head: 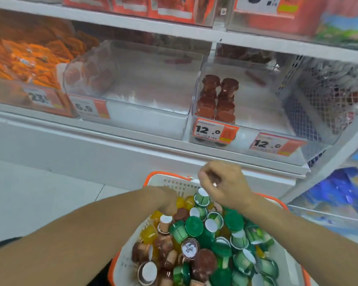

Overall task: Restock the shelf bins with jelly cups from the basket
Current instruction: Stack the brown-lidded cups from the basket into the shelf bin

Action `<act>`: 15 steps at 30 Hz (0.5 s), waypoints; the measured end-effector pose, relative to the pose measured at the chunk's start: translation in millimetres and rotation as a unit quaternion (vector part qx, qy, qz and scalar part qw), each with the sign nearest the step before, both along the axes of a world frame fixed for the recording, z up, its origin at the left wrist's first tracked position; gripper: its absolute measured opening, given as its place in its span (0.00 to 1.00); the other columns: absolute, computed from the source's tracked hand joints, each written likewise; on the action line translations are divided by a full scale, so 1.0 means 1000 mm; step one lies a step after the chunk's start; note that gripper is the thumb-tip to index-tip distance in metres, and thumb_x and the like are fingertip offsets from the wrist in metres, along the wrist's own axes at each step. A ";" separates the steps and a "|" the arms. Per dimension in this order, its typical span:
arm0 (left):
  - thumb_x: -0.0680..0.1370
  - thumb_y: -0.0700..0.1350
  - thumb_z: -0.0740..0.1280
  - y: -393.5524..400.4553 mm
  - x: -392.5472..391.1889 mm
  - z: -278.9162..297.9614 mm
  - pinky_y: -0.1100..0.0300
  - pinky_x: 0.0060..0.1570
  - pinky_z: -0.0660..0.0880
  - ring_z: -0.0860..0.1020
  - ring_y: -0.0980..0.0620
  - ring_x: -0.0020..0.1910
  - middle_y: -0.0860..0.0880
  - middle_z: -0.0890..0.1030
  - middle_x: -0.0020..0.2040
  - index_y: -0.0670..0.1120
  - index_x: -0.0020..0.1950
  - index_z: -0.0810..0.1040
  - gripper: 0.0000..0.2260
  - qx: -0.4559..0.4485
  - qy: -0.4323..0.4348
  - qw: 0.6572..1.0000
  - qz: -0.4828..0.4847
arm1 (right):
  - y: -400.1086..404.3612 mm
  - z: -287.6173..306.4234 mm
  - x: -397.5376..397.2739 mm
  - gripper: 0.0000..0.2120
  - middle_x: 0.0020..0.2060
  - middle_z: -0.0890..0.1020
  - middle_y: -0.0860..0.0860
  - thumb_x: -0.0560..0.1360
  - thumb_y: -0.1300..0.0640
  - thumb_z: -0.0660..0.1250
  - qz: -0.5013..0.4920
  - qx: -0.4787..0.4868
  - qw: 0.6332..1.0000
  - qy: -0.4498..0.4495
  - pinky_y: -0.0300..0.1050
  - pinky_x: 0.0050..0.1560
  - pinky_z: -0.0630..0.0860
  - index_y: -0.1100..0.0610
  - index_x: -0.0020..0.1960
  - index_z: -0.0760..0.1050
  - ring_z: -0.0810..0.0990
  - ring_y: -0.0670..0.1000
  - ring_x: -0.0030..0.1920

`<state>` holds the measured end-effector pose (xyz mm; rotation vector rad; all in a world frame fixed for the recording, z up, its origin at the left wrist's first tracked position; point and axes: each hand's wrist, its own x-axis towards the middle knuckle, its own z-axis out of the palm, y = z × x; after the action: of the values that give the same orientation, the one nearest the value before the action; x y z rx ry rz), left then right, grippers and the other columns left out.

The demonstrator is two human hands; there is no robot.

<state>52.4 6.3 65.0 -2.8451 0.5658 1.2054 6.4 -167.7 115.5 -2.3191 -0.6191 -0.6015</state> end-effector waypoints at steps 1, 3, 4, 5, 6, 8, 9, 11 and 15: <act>0.81 0.47 0.60 -0.002 -0.006 -0.015 0.54 0.54 0.72 0.76 0.44 0.61 0.43 0.77 0.64 0.43 0.69 0.72 0.18 0.008 -0.001 1.000 0.007 | -0.001 -0.020 -0.007 0.08 0.29 0.72 0.44 0.76 0.55 0.64 0.021 -0.045 0.998 0.049 0.34 0.34 0.66 0.55 0.39 0.77 0.67 0.42 0.30; 0.80 0.46 0.63 -0.007 -0.020 -0.046 0.53 0.56 0.74 0.77 0.44 0.60 0.44 0.77 0.63 0.43 0.67 0.74 0.16 -0.032 -0.031 0.997 0.063 | -0.005 -0.055 -0.016 0.07 0.33 0.71 0.42 0.76 0.52 0.63 0.056 -0.161 0.973 0.153 0.41 0.37 0.71 0.52 0.42 0.75 0.71 0.45 0.33; 0.79 0.45 0.64 -0.009 -0.027 -0.062 0.52 0.58 0.75 0.77 0.44 0.61 0.45 0.76 0.64 0.44 0.67 0.73 0.16 -0.045 -0.052 0.994 0.083 | -0.006 -0.069 -0.020 0.07 0.37 0.73 0.43 0.77 0.50 0.62 0.073 -0.231 0.949 0.203 0.45 0.40 0.74 0.52 0.46 0.76 0.74 0.47 0.37; 0.78 0.43 0.66 -0.010 -0.036 -0.077 0.50 0.61 0.74 0.74 0.43 0.64 0.45 0.73 0.67 0.46 0.70 0.70 0.20 -0.048 -0.065 0.993 0.091 | -0.007 -0.083 -0.023 0.09 0.43 0.76 0.46 0.77 0.49 0.61 0.089 -0.297 0.919 0.242 0.49 0.46 0.76 0.52 0.51 0.76 0.77 0.50 0.45; 0.77 0.42 0.67 -0.009 -0.044 -0.091 0.48 0.66 0.71 0.70 0.42 0.68 0.44 0.68 0.70 0.48 0.73 0.66 0.25 -0.037 -0.069 0.993 0.087 | -0.007 -0.093 -0.026 0.13 0.50 0.76 0.48 0.77 0.48 0.61 0.098 -0.350 0.890 0.275 0.52 0.53 0.75 0.52 0.57 0.76 0.77 0.52 0.52; 0.76 0.41 0.69 -0.004 -0.056 -0.113 0.43 0.73 0.62 0.59 0.40 0.76 0.44 0.58 0.77 0.51 0.78 0.57 0.34 -0.013 -0.055 0.996 0.068 | -0.005 -0.105 -0.029 0.17 0.57 0.74 0.51 0.78 0.50 0.61 0.091 -0.375 0.864 0.325 0.55 0.60 0.72 0.52 0.65 0.74 0.73 0.53 0.61; 0.75 0.41 0.69 -0.001 -0.058 -0.120 0.42 0.75 0.59 0.55 0.41 0.77 0.45 0.55 0.79 0.52 0.79 0.56 0.36 -0.016 -0.052 0.996 0.067 | -0.002 -0.110 -0.029 0.17 0.58 0.74 0.52 0.78 0.51 0.61 0.087 -0.362 0.868 0.328 0.54 0.61 0.72 0.53 0.65 0.74 0.73 0.53 0.62; 0.74 0.40 0.71 0.005 -0.054 -0.135 0.45 0.74 0.60 0.59 0.41 0.75 0.45 0.58 0.77 0.52 0.78 0.59 0.36 -0.044 -0.072 0.993 0.078 | 0.004 -0.117 -0.026 0.17 0.58 0.74 0.52 0.78 0.54 0.60 0.078 -0.325 0.885 0.323 0.50 0.62 0.72 0.54 0.66 0.73 0.72 0.53 0.61; 0.78 0.43 0.69 0.017 -0.044 -0.139 0.59 0.65 0.70 0.73 0.44 0.66 0.45 0.72 0.69 0.48 0.70 0.73 0.20 -0.168 -0.071 0.965 0.191 | 0.022 -0.127 -0.012 0.15 0.57 0.75 0.52 0.77 0.62 0.60 0.066 -0.250 0.902 0.345 0.43 0.63 0.70 0.56 0.63 0.74 0.73 0.51 0.59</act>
<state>8.8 22.9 -73.7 -3.4165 0.2389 1.0081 -5.3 -146.1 -11.3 -2.6823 -0.6155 0.5076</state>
